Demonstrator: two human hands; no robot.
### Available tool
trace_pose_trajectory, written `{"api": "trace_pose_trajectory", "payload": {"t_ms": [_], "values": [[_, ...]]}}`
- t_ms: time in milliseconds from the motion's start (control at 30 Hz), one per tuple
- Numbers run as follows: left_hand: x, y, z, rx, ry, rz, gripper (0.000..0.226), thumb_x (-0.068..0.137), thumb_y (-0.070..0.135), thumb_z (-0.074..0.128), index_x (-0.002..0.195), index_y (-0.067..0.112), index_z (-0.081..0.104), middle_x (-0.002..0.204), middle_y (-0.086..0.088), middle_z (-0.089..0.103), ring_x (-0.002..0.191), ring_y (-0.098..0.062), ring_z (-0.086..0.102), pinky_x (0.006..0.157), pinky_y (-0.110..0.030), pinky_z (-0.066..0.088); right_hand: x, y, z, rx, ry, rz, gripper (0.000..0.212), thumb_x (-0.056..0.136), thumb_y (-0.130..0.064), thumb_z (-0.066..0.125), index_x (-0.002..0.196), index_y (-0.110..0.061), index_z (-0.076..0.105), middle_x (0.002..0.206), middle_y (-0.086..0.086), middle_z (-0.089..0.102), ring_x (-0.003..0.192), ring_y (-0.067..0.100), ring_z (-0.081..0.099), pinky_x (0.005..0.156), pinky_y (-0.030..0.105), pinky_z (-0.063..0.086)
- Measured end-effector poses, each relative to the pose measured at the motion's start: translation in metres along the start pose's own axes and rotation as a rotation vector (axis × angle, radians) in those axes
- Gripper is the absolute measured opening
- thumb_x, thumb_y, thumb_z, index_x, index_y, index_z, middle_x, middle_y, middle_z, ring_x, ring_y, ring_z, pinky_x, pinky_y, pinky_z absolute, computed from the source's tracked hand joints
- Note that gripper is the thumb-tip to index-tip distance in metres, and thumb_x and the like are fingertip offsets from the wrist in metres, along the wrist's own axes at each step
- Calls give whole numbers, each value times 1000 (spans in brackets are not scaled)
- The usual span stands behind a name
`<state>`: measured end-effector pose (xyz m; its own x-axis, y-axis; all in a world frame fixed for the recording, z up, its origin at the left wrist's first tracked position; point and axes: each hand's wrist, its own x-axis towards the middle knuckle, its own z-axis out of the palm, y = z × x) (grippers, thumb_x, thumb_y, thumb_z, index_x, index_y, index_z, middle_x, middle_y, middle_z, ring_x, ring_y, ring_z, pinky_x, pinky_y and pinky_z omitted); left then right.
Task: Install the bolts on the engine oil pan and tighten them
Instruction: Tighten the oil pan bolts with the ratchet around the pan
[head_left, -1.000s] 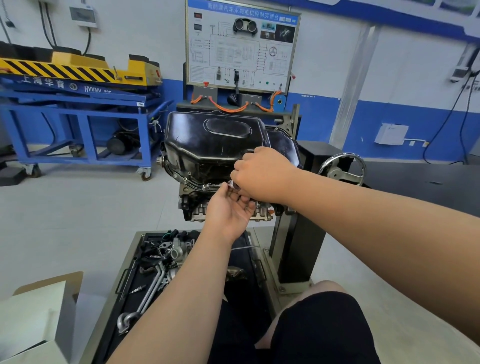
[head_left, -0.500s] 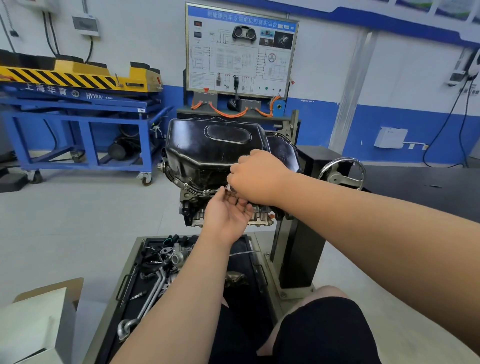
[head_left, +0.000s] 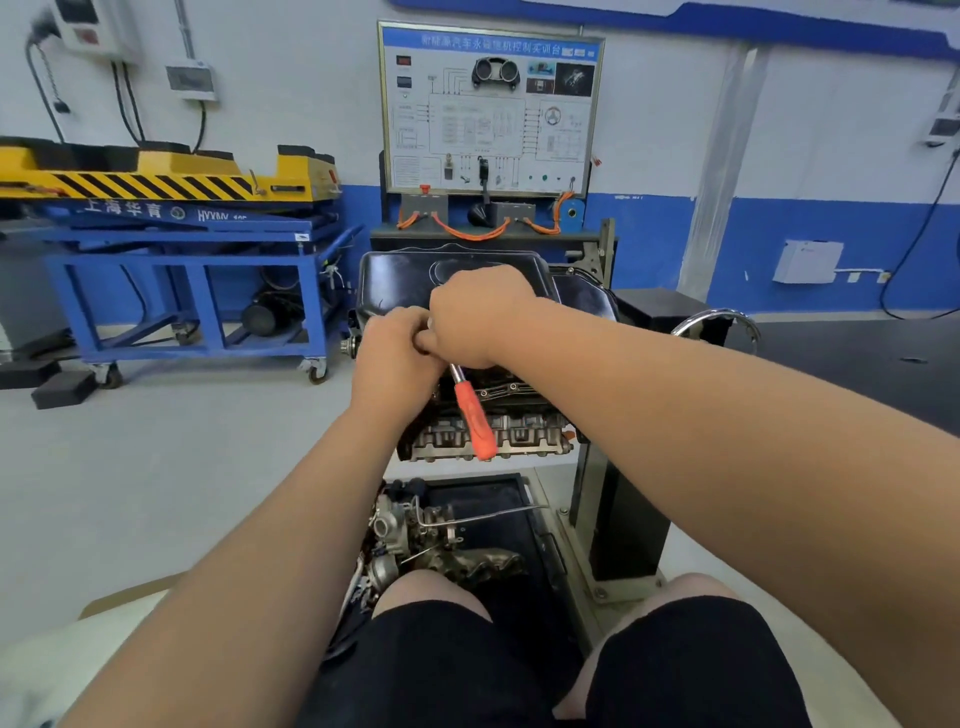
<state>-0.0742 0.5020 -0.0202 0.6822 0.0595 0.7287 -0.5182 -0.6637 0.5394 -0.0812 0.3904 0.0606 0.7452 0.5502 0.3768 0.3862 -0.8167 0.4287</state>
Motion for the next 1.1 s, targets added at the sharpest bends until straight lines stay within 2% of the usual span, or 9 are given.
{"api": "trace_pose_trajectory", "payload": {"t_ms": [267, 400, 500, 600, 667, 733, 833, 967, 1100], "values": [[16, -15, -4, 14, -150, 21, 7, 80, 18, 65, 75, 15, 70, 58, 6, 59, 57, -11, 48, 53, -20, 35, -2, 8, -3, 19, -59, 25, 39, 93, -47, 43, 66, -20, 36, 68, -1, 37, 72, 24, 45, 59, 34, 36], [16, -17, -4, -2, -212, 85, 19, 83, 30, 71, 66, 28, 63, 49, 17, 54, 51, 3, 47, 50, -13, 31, -1, 14, -8, -198, -33, -195, 12, 93, -27, 53, 89, -17, 59, 94, 4, 59, 87, 26, 56, 60, 34, 35], [16, -17, 0, 25, -180, 169, 25, 82, 21, 70, 61, 18, 57, 51, 13, 51, 58, -3, 46, 59, -22, 36, -2, 14, -8, -227, -19, -203, 11, 93, -26, 51, 85, -20, 56, 87, 1, 56, 79, 22, 51, 61, 35, 32], [17, -17, 2, 147, -154, 270, 22, 79, 16, 55, 59, 23, 54, 66, 11, 57, 79, -24, 53, 79, -40, 43, -7, 6, -1, -126, 22, -98, 32, 95, -43, 38, 73, -22, 47, 63, -4, 37, 59, 19, 41, 51, 31, 28], [21, -22, 7, 259, -225, 257, 30, 83, 6, 45, 89, 16, 72, 102, -1, 69, 107, -31, 57, 102, -49, 36, -10, -1, 4, -16, 19, 13, 39, 96, -49, 31, 71, -23, 45, 61, -4, 32, 56, 16, 36, 48, 28, 22], [19, -30, 10, 306, -265, 203, 43, 86, -2, 41, 116, 14, 66, 130, -2, 59, 128, -31, 45, 115, -48, 18, -9, -5, 6, 62, -7, 70, 40, 95, -50, 32, 68, -22, 41, 62, -4, 33, 53, 13, 30, 48, 28, 21], [14, -34, 7, 183, -250, 213, 27, 88, 7, 44, 102, 12, 66, 123, -4, 61, 124, -36, 48, 114, -53, 19, -6, -3, 0, 2, -2, -3, 38, 93, -46, 42, 64, -22, 33, 64, -5, 34, 56, 15, 35, 51, 30, 27], [14, -35, 4, 259, -205, 354, 19, 95, 23, 48, 91, 12, 63, 104, -7, 61, 98, -31, 53, 90, -45, 38, -2, 1, -2, -235, 69, -217, 14, 94, -22, 48, 97, -18, 61, 100, 2, 62, 95, 26, 57, 67, 36, 37], [15, -35, 4, 339, -221, 336, 38, 96, 31, 32, 114, 8, 58, 117, -10, 57, 107, -31, 50, 92, -43, 36, -5, 0, 1, -228, 66, -179, 15, 94, -23, 47, 97, -19, 61, 104, -1, 62, 88, 22, 56, 69, 34, 35]]}}
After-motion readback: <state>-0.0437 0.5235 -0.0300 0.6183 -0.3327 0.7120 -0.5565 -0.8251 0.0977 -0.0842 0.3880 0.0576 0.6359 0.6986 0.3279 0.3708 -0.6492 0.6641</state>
